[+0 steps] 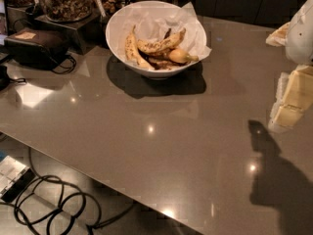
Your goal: Pick banana from white bowl
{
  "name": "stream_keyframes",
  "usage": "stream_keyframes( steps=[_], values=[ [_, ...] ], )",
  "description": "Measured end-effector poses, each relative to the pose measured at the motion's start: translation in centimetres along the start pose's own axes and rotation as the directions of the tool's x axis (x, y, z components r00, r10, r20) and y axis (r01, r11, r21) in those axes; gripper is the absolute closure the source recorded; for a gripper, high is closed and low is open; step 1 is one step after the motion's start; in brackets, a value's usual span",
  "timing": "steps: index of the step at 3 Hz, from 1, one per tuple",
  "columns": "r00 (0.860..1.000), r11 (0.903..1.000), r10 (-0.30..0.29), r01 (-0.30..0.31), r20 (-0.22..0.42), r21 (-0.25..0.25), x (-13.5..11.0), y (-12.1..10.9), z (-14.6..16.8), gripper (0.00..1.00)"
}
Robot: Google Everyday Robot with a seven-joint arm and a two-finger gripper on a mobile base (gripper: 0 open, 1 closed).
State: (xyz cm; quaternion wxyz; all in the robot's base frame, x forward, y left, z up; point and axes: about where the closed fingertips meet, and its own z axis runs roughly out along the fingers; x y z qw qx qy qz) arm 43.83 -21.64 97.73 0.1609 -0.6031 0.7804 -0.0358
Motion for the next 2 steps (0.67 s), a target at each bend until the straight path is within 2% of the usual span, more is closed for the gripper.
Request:
stream_keyframes(
  steps=[1,2],
  values=[
    [1.000,1.0000,0.000,0.000,0.000,0.000,0.0,0.0,0.0,0.00],
    [0.999,0.9994,0.028,-0.027,0.020,-0.020,-1.3,-1.9,-0.4,0.00]
  ],
)
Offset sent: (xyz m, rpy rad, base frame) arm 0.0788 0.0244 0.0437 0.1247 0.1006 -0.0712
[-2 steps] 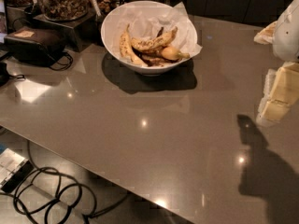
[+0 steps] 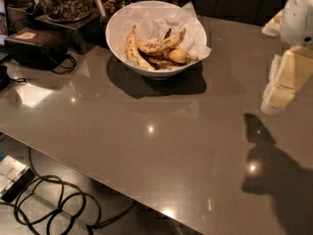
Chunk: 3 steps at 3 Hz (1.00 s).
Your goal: Pick banana from white bowl
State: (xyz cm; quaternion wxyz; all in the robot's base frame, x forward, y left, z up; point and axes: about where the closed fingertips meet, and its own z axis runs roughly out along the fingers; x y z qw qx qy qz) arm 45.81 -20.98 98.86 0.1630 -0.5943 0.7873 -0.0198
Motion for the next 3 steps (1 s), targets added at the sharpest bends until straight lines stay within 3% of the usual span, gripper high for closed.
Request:
stream_keyframes(
  steps=[1,2,3],
  values=[
    [0.999,0.9989,0.024,-0.023,0.022,-0.041,-3.7,-4.8,0.8,0.00],
    [0.997,0.9994,0.002,-0.005,0.083,0.034,-5.9,-6.7,-1.5,0.00],
    [0.998,0.9971,0.017,-0.021,0.060,0.073,-7.3,-7.6,-0.5,0.00]
  ],
)
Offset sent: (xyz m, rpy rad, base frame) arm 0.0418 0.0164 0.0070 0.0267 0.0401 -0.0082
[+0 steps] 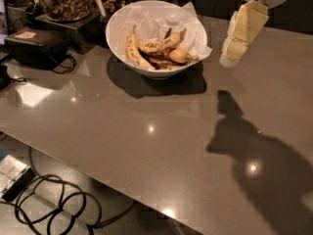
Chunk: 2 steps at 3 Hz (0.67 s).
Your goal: Pick banana from white bowl
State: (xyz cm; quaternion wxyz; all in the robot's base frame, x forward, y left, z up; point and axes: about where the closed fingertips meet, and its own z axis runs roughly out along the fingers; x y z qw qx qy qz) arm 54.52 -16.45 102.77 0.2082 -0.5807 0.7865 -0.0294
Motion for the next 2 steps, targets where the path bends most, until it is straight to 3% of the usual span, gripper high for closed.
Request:
stream_keyframes(
  steps=[1,2],
  values=[
    [0.999,0.9997,-0.015,0.016,-0.051,0.017,-2.9,-1.6,2.2,0.00],
    [0.991,0.9967,-0.077,0.079,-0.105,0.020,-6.4,-2.6,4.6,0.00]
  ],
)
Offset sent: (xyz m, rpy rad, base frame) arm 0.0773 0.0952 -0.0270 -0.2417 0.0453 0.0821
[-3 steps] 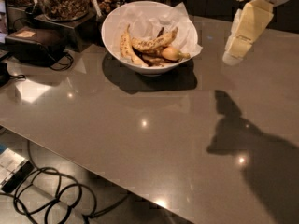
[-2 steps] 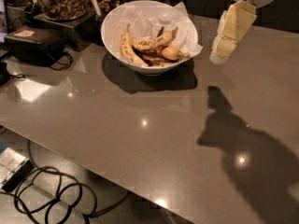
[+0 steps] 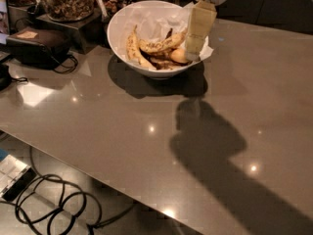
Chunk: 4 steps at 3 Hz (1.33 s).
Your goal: Pick banana from white bowl
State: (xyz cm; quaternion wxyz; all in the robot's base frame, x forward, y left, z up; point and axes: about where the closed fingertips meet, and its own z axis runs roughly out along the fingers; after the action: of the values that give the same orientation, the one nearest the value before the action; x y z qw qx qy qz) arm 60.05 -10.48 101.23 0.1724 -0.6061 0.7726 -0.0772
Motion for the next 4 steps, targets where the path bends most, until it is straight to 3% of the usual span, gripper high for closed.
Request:
stream_keyframes(
  steps=[2,4],
  values=[
    [0.999,0.9981,-0.034,0.032,0.037,0.052,-2.2,-1.4,0.2,0.00],
    [0.990,0.9885,-0.140,0.139,0.014,0.060,-6.3,-2.5,2.2,0.00]
  ],
)
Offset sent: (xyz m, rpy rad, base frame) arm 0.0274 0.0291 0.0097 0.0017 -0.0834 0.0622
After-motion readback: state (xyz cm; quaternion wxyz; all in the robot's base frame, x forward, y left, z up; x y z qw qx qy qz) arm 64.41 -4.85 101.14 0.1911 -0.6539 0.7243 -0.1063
